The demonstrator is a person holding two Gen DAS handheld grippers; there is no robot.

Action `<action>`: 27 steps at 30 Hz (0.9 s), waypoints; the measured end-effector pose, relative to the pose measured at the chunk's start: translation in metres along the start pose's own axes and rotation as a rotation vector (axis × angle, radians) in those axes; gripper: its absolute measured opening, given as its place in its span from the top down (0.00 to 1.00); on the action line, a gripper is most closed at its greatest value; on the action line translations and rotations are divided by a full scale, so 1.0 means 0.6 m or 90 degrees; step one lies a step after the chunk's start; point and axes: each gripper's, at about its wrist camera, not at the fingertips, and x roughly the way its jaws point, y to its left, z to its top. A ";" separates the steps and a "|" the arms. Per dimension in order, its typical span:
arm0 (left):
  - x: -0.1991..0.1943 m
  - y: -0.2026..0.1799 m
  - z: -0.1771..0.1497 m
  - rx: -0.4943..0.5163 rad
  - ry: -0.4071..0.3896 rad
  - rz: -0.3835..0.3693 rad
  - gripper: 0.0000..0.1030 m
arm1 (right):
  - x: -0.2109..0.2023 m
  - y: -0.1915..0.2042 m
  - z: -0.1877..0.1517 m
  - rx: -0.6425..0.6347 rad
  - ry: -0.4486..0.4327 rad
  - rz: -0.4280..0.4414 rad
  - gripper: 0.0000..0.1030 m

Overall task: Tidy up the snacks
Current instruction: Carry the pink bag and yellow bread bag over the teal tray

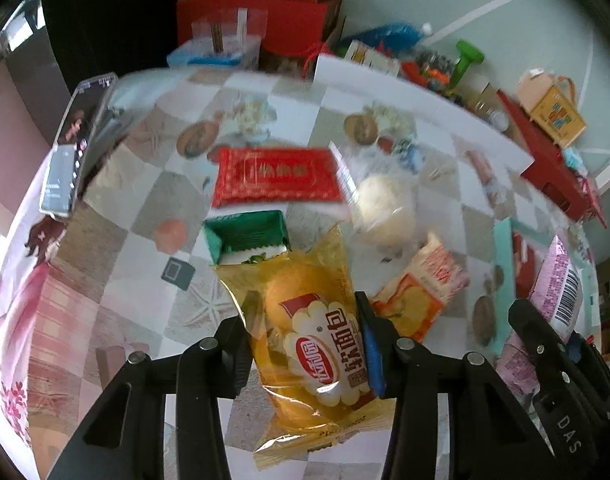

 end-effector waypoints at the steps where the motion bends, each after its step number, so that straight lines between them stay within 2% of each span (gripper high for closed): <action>1: -0.006 -0.003 0.001 0.000 -0.008 -0.005 0.55 | -0.008 0.000 0.002 0.000 -0.009 0.000 0.56; 12: -0.071 -0.019 0.013 -0.001 -0.085 -0.036 0.55 | -0.039 -0.008 0.004 0.014 -0.034 0.002 0.56; 27: -0.070 -0.075 0.000 0.055 -0.082 -0.050 0.55 | -0.047 -0.057 0.003 0.061 -0.036 -0.010 0.56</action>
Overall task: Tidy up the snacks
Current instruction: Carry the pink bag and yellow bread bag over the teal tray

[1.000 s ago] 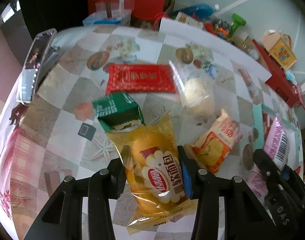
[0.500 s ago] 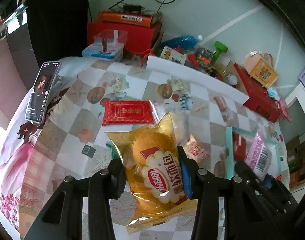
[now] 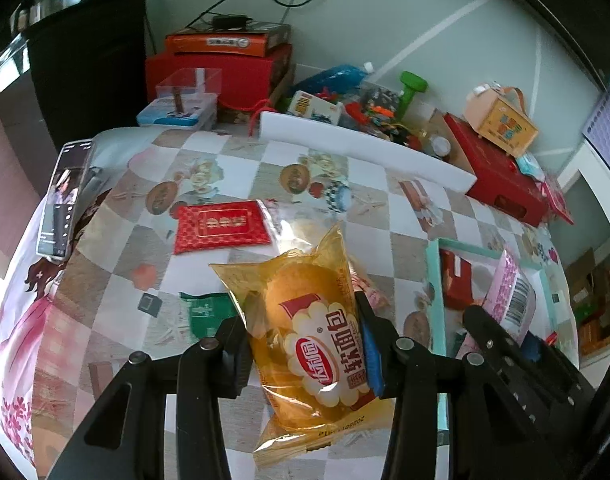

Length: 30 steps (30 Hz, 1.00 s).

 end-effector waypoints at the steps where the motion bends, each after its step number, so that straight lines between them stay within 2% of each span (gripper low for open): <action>1: 0.001 -0.006 -0.001 0.005 0.000 -0.003 0.55 | -0.001 -0.008 0.001 0.006 -0.002 -0.004 0.56; 6: 0.006 -0.047 -0.008 0.035 0.008 -0.027 0.55 | -0.008 -0.065 0.006 0.062 -0.007 -0.026 0.56; 18: 0.030 -0.152 -0.036 0.108 0.043 -0.121 0.55 | -0.038 -0.222 -0.003 0.208 -0.026 -0.086 0.56; 30: 0.064 -0.258 -0.075 0.212 0.070 -0.154 0.55 | -0.050 -0.306 -0.019 0.283 -0.031 -0.108 0.56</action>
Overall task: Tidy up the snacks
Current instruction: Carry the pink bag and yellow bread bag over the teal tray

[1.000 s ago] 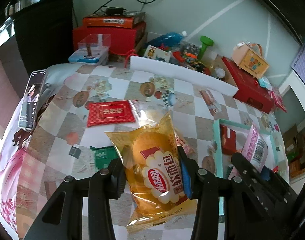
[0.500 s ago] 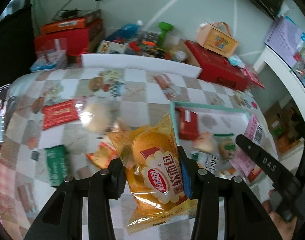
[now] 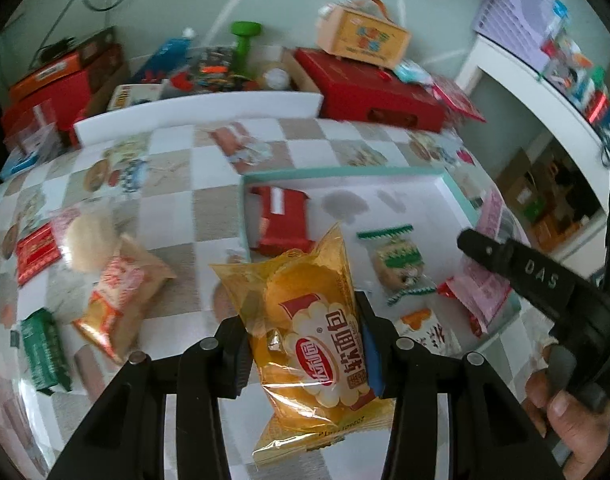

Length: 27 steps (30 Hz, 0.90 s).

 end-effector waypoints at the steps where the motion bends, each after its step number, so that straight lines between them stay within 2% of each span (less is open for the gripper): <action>1: 0.004 -0.006 0.000 0.007 0.003 0.000 0.55 | 0.001 -0.003 0.001 0.003 0.000 0.000 0.56; 12: 0.047 -0.060 0.009 0.077 0.015 0.018 0.55 | 0.023 -0.024 0.009 0.025 0.015 0.007 0.56; 27: 0.081 -0.087 0.035 0.098 0.000 0.019 0.55 | 0.034 -0.031 0.015 0.034 0.013 0.021 0.55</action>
